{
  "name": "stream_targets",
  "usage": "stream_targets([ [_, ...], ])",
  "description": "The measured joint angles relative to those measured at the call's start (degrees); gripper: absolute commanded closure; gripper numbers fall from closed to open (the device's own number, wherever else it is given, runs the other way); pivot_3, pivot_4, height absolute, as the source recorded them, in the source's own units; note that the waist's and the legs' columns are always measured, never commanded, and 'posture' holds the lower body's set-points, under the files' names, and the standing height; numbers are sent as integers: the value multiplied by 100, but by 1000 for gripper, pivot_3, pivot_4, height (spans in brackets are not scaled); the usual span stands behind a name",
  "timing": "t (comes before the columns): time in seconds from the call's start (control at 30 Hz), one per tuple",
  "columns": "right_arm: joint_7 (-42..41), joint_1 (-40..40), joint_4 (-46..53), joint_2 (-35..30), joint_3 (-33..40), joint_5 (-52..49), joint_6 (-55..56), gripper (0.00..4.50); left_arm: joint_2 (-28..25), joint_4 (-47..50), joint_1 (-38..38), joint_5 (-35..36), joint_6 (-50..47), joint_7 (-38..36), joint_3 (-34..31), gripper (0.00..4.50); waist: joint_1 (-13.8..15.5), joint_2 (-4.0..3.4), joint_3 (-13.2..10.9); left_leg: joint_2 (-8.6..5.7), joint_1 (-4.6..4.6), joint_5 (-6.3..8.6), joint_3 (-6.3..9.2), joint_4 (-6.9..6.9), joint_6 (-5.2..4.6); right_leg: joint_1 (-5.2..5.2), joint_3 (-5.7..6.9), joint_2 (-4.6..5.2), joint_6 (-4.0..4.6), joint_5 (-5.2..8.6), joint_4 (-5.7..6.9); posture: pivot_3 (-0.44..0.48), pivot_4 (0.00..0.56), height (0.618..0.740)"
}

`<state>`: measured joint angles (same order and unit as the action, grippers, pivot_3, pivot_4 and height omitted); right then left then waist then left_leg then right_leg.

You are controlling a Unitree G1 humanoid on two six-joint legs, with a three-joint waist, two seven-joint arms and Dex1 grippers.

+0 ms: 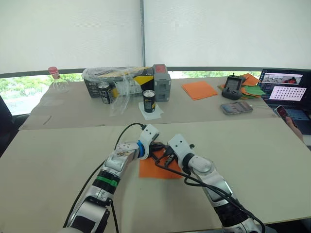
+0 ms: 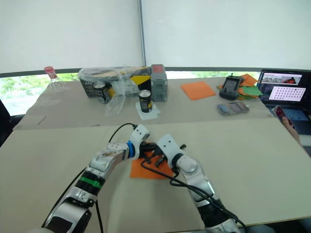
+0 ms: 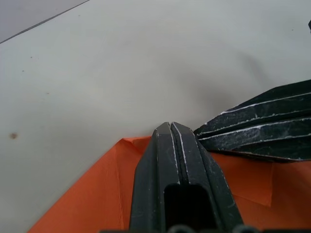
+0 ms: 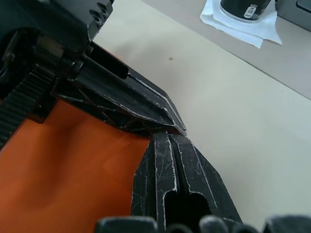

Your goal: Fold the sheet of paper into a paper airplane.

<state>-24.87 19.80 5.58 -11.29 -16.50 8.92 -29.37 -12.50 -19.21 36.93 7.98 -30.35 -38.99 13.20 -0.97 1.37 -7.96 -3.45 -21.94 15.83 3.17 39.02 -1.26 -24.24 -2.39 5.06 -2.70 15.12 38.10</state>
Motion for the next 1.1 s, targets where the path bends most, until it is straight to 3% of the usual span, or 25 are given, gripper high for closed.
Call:
stream_targets([
  [0.4,-143,-633,772,-546,-7,-101,-197,4474,-10,29,-57,-7,-6,-2,7,4500,30,5,19,-2,12,14,1,1,-23,14,1,2,0,0,-2,0,150,740],
  [0.7,-240,-1081,1250,-756,445,-429,-375,4474,-6,12,-57,-14,14,-37,8,4500,37,7,20,-3,15,14,0,1,-24,18,0,2,0,0,-2,0,150,740],
  [0.8,-208,-967,1288,-634,608,-579,-375,4474,-6,14,-58,-14,14,-37,4,4500,28,7,20,-1,13,14,0,1,-24,14,0,1,0,0,-2,0,150,740],
  [1.1,-87,-116,861,-342,114,-448,-186,4474,30,50,-81,-13,9,-49,6,4500,34,7,20,-6,10,8,2,-1,-15,11,2,6,0,0,-4,0,150,740],
])
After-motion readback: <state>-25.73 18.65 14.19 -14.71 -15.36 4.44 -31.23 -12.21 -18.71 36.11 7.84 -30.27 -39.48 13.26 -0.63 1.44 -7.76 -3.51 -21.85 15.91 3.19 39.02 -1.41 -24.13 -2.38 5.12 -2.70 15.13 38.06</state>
